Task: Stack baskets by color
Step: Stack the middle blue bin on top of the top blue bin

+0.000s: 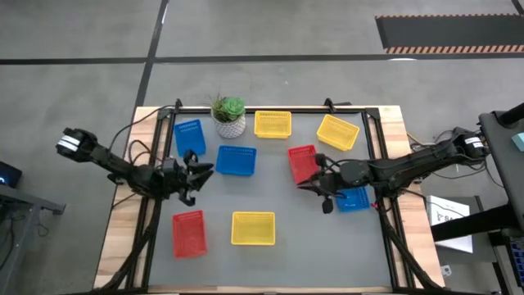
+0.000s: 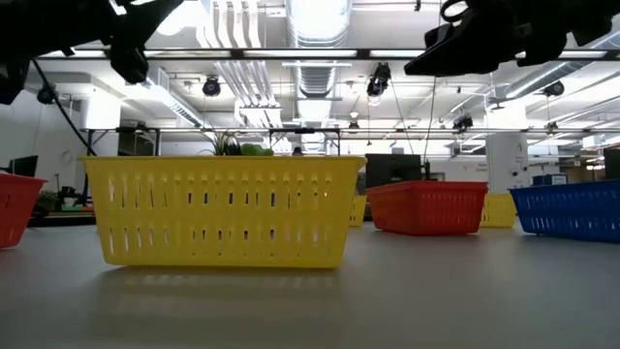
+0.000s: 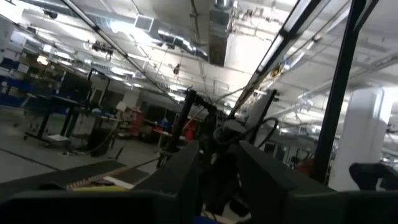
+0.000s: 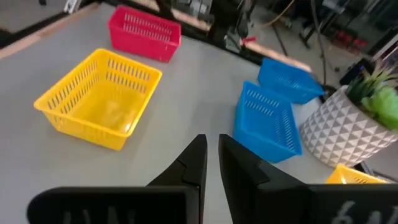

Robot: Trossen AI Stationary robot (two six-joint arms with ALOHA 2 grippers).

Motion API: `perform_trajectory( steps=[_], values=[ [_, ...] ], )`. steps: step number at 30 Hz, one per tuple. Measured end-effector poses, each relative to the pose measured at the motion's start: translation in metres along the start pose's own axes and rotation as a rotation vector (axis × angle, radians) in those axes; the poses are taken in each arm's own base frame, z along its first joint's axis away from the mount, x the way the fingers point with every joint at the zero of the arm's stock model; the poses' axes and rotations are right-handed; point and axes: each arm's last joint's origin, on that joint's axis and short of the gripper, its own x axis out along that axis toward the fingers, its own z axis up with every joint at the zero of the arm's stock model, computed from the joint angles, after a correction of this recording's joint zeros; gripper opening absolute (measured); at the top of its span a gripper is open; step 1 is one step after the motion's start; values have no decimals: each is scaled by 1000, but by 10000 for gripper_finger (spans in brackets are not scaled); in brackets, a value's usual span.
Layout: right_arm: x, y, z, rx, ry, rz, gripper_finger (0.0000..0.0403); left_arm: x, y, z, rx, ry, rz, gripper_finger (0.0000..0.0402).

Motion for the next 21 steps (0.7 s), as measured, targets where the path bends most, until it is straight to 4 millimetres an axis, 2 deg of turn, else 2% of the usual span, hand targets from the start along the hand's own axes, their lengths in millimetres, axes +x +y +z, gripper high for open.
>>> perform_trajectory(
  steps=[8,15,21],
  values=[
    [-16,-2,1,11,-82,-26,33,24,-13,-14,-15,68,31,95],
    [-19,-3,1,10,-85,-27,33,43,-20,-31,-11,257,101,95],
    [-18,-3,0,6,-83,-29,33,62,-25,-34,-31,442,215,95]
  ],
)
